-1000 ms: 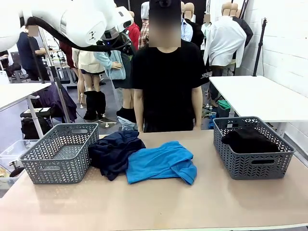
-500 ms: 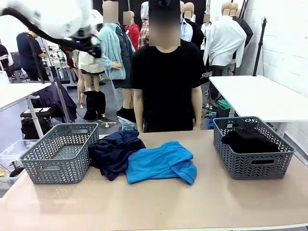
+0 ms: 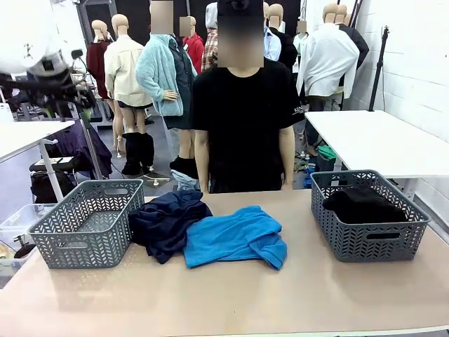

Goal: Sort the tops and bottoms.
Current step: Lift clothes from the center of the table with your right hand.

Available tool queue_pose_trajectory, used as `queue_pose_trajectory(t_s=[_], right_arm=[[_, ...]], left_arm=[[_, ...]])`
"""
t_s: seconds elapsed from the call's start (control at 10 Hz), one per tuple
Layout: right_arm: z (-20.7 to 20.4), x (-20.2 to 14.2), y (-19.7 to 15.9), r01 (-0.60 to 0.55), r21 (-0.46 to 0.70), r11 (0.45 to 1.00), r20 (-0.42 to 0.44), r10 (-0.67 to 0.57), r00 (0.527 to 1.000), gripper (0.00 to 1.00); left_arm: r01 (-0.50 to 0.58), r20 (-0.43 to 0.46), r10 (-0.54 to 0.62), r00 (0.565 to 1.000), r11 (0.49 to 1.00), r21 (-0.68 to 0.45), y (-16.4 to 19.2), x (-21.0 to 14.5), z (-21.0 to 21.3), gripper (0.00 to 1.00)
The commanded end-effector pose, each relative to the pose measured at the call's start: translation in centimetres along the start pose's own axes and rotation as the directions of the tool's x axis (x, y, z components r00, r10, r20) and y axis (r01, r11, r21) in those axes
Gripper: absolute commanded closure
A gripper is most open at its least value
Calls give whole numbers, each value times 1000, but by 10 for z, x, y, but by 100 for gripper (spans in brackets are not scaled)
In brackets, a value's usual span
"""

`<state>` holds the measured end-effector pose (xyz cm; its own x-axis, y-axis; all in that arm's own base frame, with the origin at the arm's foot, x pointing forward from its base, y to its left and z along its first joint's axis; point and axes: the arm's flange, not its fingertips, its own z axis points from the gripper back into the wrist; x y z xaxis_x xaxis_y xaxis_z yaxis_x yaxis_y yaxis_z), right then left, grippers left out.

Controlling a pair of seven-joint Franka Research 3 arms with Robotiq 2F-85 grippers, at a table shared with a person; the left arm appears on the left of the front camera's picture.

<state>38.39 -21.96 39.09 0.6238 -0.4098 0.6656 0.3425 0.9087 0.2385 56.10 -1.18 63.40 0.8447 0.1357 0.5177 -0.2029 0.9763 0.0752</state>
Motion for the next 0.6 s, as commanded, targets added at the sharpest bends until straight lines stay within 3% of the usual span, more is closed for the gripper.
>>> queue_pose_trajectory(t_s=[0.0,0.2,0.3,0.5], right_arm=[[2,0,3,6,-4,1000,-9,-6,1000,0],[2,0,3,6,-4,1000,-9,-6,1000,0],[2,0,3,6,-4,1000,-9,-6,1000,0],[2,0,3,6,-4,1000,-9,-6,1000,0]], left_arm=[[41,-87,-49,995,995,-96,12,-18,-37,0],[82,-133,-95,987,991,-104,38,-45,-47,0],[149,-175,-161,971,985,-81,39,-57,-48,0],[176,-195,-188,963,981,-77,45,-71,-37,0]])
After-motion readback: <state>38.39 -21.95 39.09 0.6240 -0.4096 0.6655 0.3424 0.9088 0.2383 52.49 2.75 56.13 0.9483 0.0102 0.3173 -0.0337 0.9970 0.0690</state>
